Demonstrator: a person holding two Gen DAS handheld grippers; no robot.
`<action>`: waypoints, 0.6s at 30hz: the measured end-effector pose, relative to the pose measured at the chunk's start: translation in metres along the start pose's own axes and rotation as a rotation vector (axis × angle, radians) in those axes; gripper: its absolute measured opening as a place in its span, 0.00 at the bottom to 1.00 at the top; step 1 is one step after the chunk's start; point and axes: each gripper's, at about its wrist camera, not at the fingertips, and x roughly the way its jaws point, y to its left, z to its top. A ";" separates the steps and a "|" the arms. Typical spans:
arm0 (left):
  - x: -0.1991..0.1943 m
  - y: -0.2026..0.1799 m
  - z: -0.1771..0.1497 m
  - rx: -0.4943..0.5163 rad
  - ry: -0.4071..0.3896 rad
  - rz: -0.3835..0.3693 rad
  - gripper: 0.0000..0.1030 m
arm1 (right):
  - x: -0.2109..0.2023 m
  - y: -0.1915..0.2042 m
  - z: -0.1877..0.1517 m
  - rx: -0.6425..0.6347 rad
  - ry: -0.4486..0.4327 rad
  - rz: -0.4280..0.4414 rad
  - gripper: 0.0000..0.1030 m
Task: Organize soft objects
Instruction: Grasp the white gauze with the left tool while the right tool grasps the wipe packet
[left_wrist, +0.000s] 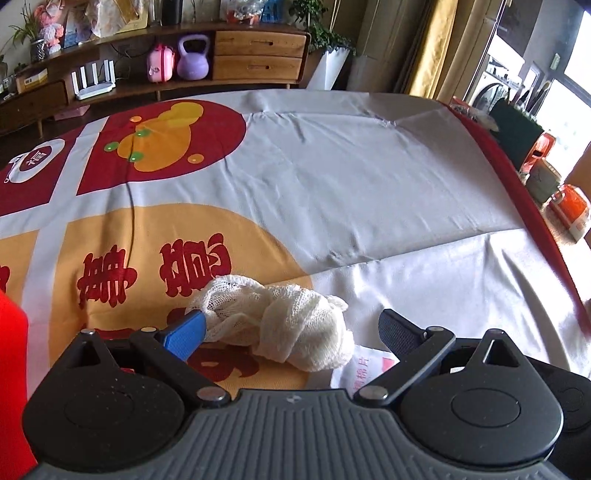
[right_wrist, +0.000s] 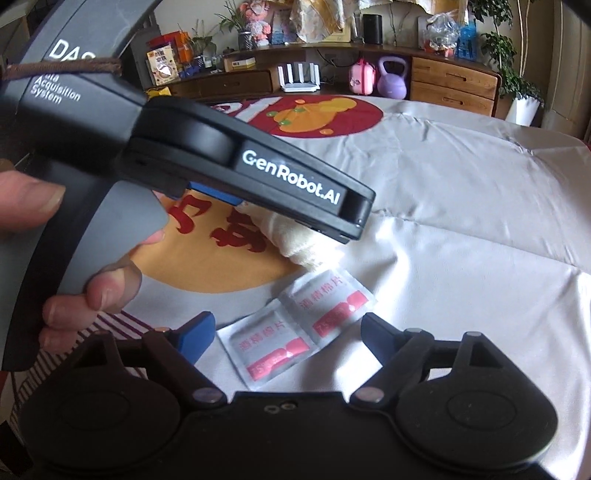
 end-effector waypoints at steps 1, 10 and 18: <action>0.003 0.000 0.001 0.001 0.002 0.002 0.98 | 0.002 -0.001 0.000 0.001 0.002 -0.006 0.83; 0.016 0.002 -0.001 0.022 -0.001 0.003 0.96 | 0.015 -0.002 0.004 -0.020 -0.007 -0.035 0.83; 0.017 0.006 -0.004 0.038 -0.023 0.025 0.75 | 0.021 0.004 0.005 -0.054 -0.023 -0.072 0.76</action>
